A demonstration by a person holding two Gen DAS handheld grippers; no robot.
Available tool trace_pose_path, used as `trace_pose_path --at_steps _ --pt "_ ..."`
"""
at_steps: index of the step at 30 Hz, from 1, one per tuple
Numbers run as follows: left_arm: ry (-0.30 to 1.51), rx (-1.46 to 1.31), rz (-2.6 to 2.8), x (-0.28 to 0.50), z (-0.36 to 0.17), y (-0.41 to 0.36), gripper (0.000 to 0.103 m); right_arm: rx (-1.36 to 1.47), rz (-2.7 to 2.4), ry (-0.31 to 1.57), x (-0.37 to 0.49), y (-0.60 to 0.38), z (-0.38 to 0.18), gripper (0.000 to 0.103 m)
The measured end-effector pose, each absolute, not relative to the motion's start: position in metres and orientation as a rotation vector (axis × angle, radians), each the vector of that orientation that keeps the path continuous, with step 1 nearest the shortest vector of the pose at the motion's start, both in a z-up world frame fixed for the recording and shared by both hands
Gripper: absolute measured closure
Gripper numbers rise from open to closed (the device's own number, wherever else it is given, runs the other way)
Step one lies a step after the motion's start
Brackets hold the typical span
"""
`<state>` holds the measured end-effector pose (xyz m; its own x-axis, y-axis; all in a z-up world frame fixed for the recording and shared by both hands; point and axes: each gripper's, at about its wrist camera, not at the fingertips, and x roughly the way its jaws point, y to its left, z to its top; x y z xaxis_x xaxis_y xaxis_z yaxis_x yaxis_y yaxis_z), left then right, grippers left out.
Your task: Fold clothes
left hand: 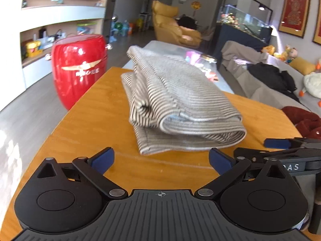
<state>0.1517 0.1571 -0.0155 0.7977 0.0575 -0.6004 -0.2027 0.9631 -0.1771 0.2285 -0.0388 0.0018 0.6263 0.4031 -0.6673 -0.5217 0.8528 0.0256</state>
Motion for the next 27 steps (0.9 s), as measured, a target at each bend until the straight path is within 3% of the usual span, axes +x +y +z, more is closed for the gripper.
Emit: trace_pose_path --at_steps 7,27 --pt "0.694 -0.058 0.267 0.137 -0.022 0.110 0.000 -0.169 0.470 0.693 0.219 -0.056 -0.001 0.000" --pt "0.691 -0.134 0.397 0.158 -0.021 0.102 0.000 -0.180 0.503 0.684 0.227 -0.066 -0.003 0.000"
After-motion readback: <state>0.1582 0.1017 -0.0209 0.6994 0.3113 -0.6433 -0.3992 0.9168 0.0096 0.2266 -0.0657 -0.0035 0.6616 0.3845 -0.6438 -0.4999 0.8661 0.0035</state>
